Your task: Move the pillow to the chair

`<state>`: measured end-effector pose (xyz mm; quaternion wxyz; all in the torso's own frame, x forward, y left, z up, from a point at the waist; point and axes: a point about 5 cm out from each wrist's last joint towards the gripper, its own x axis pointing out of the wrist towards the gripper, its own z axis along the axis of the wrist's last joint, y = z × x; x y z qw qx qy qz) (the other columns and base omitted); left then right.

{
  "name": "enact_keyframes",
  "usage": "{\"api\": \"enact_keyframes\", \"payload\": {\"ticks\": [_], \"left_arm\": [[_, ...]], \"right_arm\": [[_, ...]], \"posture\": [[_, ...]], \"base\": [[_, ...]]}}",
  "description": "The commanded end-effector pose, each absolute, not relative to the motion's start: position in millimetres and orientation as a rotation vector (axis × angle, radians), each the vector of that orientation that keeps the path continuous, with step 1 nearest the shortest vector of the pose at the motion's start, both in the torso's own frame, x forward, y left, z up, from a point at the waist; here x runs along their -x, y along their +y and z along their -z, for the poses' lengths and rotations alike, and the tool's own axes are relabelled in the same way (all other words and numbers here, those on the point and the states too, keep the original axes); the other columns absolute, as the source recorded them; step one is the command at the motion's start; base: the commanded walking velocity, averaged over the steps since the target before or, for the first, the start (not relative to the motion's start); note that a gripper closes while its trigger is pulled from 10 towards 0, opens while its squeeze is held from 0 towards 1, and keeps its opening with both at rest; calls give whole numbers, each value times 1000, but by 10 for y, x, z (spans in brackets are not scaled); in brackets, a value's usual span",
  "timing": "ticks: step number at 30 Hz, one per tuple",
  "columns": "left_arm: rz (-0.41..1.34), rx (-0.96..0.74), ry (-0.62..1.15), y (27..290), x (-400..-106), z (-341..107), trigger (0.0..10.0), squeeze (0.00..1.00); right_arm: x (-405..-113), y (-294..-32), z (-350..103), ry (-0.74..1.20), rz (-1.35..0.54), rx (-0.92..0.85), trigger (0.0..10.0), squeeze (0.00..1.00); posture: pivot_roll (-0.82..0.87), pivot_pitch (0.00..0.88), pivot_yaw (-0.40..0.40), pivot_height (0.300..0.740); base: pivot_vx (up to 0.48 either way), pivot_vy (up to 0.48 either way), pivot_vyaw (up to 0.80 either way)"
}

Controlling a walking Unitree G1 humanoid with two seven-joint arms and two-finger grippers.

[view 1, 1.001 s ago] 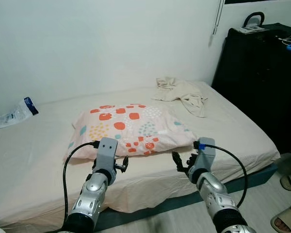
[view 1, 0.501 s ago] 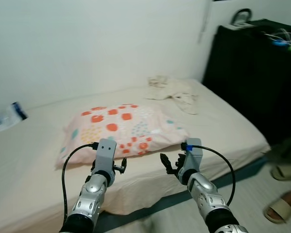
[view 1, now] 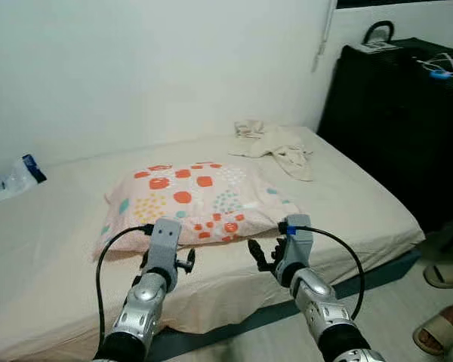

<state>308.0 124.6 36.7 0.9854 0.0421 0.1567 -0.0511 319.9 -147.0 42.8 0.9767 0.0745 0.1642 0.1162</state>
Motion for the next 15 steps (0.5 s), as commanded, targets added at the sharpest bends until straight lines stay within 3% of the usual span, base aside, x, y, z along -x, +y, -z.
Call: {"api": "enact_keyframes", "payload": {"ticks": [1,5,15], "left_arm": [[89,-100,345,1292,-3053,-318,10000,0],[88,-95,346,1301,-3048,-317,10000,0],[74,-81,351,1304,-3051,-317,10000,0]], "right_arm": [[-3173,-1464,-382,345,-237,-148,10000,0],[-3169,-1454,-378,345,-237,-149,10000,0],[-3148,-1437,-354,351,-234,-156,10000,0]], "posture": [[-83,9,36,740],[-81,16,36,740],[-73,28,41,740]], "base": [[0,-394,0],[0,-292,0],[0,0,0]]}}
